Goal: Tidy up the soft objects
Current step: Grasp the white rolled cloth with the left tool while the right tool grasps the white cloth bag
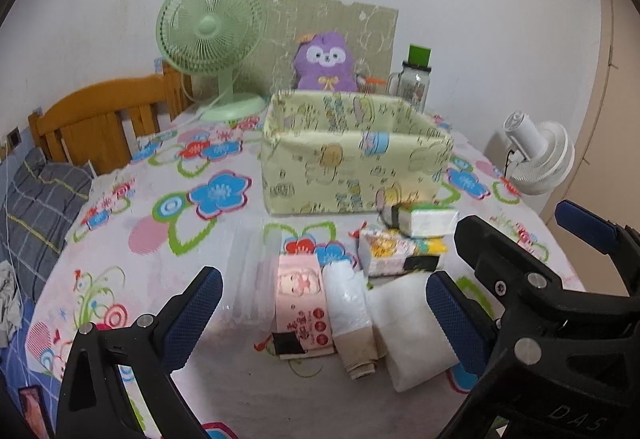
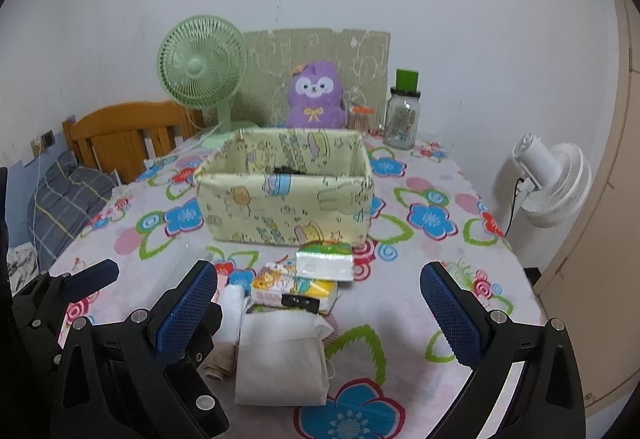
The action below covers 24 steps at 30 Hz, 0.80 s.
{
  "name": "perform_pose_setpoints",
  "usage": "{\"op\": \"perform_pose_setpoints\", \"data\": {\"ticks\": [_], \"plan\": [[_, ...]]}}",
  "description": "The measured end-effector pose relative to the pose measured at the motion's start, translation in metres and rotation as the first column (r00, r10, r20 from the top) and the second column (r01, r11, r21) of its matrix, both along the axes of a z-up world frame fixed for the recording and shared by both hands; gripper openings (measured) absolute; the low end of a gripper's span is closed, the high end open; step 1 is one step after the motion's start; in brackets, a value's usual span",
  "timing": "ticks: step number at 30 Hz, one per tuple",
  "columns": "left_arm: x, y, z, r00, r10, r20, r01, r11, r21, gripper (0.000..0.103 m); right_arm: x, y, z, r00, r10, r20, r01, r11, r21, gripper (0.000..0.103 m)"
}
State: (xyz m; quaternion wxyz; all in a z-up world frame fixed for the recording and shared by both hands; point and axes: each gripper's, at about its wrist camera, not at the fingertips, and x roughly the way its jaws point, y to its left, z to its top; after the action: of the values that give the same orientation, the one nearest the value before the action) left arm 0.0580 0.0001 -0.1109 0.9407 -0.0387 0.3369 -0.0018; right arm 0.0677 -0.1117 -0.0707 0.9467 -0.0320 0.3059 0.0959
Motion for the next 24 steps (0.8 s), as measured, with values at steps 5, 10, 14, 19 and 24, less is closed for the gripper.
{"op": "perform_pose_setpoints", "data": {"ticks": [5,10,14,19,24], "plan": [[0.003,0.0,-0.018,0.999,0.013,-0.031,-0.013,1.0,0.012,0.1,0.005,0.003,-0.02,0.999,0.003,-0.036,-0.003,1.0,-0.002,0.102],[0.008,-0.001,-0.031,0.998,0.014,-0.058,-0.013,0.999,0.03,0.097,0.011,0.006,-0.035,0.997,0.007,-0.071,-0.008,1.0,-0.002,0.102],[0.009,0.0,-0.04,0.997,0.026,-0.077,-0.023,0.999,0.044,0.082,0.016,0.007,-0.047,0.995,0.009,-0.1,-0.01,1.0,-0.003,0.102],[0.013,-0.008,-0.05,0.993,-0.011,-0.116,0.017,0.999,0.048,0.07,0.017,0.008,-0.056,0.993,0.008,-0.121,-0.011,1.0,-0.017,0.103],[0.017,-0.017,-0.058,0.988,-0.044,-0.148,0.049,0.998,0.026,0.053,0.02,0.007,-0.063,0.99,0.008,-0.141,-0.011,1.0,-0.024,0.103]]}}
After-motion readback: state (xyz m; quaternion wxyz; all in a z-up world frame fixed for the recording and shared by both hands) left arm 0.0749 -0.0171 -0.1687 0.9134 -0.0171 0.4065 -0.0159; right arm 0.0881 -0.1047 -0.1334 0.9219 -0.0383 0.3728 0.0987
